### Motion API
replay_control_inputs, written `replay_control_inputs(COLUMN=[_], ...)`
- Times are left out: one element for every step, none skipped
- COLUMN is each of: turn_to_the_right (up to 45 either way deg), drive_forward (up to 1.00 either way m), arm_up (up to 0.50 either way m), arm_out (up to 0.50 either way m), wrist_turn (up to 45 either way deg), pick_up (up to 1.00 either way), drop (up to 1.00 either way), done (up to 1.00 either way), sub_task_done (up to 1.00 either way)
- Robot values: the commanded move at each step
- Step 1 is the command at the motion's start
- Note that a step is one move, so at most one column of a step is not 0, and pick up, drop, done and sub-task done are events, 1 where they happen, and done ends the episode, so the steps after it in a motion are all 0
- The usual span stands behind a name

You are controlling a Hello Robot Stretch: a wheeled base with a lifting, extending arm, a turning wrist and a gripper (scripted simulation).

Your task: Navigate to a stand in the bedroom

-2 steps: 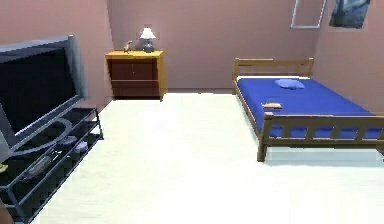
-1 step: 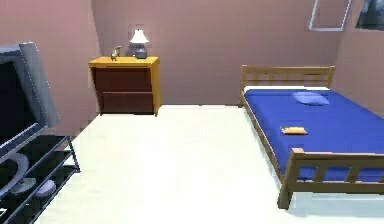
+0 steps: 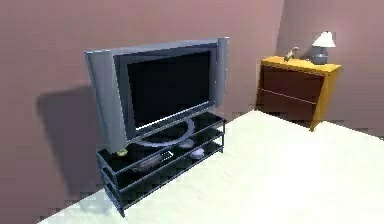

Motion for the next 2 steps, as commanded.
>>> replay_control_inputs(turn_to_the_right=[-33.0, 0.0], drive_forward=[0.00, 0.45], arm_up=[0.00, 0.00], arm_out=[0.00, 0.00], wrist_turn=[0.0, 0.0], pick_up=[0.00, 0.00], drop=[0.00, 0.00], done=[0.00, 0.00], sub_task_done=[0.00, 0.00])
